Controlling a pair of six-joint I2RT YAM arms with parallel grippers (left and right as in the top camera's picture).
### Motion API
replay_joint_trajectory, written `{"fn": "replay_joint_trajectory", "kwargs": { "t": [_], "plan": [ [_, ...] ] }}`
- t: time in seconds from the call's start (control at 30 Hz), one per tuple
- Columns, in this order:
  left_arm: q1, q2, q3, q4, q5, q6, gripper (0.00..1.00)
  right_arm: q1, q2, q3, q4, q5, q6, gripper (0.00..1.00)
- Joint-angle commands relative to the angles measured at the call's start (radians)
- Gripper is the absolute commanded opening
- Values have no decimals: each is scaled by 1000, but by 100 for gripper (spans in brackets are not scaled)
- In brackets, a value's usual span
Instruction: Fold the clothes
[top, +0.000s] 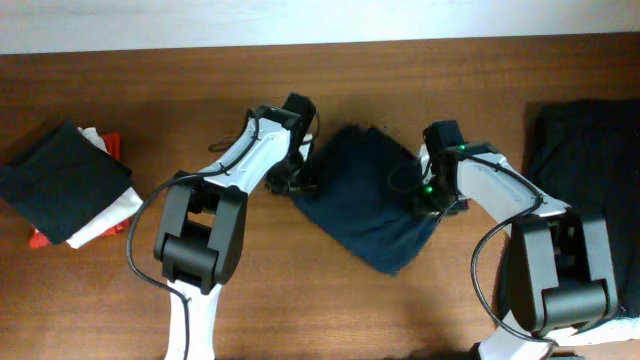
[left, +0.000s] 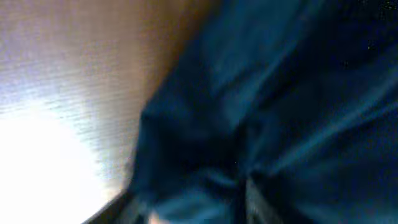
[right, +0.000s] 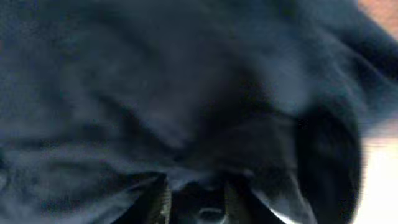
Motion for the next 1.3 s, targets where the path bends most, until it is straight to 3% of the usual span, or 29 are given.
{"fn": "replay_joint_trajectory", "kwargs": {
  "t": [0.0, 0.1, 0.17, 0.2, 0.27, 0.4, 0.7, 0.77, 0.8, 0.83, 0.93, 1.03, 1.17, 1.27],
  "plan": [
    [-3, 57, -53, -163, 97, 8, 46, -20, 2, 92, -5, 111, 4, 37],
    [5, -44, -40, -175, 117, 39, 48, -15, 2, 259, -182, 98, -3, 38],
    [14, -135, -6, -115, 111, 79, 56, -16, 2, 370, -305, 97, -2, 37],
    [18, -179, 1, -53, 100, 80, 77, -17, 2, 416, -353, 97, 3, 37],
    [22, -217, 1, 88, 102, 103, 96, -17, 2, 488, -424, 76, 5, 38],
    [22, -164, -1, 217, 194, 195, 99, -16, 0, 514, -460, 74, 5, 38],
    [11, 57, -2, 318, 311, 220, 99, -16, 0, 514, -486, 48, 5, 38],
    [-6, 77, -2, 317, 360, 220, 90, -16, 0, 514, -487, 48, 5, 38],
    [-31, 81, -1, 334, 419, 220, 69, -16, 0, 514, -486, 49, 5, 38],
    [-41, 81, -1, 344, 433, 220, 60, -16, 0, 514, -486, 49, 5, 38],
    [-51, 81, 4, 359, 443, 220, 3, -16, 0, 514, -486, 49, 5, 38],
    [-10, 73, 65, 309, 382, 220, 0, -17, 0, 514, -486, 53, 5, 38],
    [124, -43, 197, 79, 60, 228, 0, -18, 0, 514, -486, 60, 4, 39],
    [254, -175, 237, 27, 44, 250, 0, -18, 0, 514, -486, 60, 4, 39]
  ]
}}
